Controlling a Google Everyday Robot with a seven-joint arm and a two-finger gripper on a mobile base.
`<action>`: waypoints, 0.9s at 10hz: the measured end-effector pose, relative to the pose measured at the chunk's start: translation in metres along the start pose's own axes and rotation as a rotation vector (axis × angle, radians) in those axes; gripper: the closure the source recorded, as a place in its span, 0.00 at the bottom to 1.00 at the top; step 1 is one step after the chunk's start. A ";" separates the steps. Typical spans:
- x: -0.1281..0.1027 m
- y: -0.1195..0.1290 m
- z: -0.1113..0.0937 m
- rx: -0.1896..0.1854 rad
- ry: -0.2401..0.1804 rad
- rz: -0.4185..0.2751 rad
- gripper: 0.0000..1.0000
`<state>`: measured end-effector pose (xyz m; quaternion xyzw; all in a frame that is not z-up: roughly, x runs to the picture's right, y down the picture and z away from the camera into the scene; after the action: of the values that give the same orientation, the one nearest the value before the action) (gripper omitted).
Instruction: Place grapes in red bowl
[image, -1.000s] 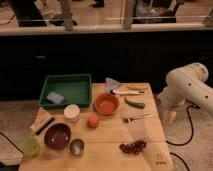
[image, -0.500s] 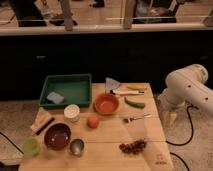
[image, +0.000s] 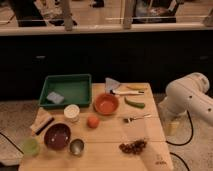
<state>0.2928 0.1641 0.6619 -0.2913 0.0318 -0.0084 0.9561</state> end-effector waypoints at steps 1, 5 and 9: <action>-0.001 0.008 0.002 0.000 0.001 -0.009 0.20; -0.008 0.026 0.008 -0.001 0.003 -0.047 0.20; -0.018 0.052 0.016 -0.009 0.005 -0.099 0.20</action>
<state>0.2755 0.2165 0.6473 -0.2968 0.0200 -0.0565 0.9531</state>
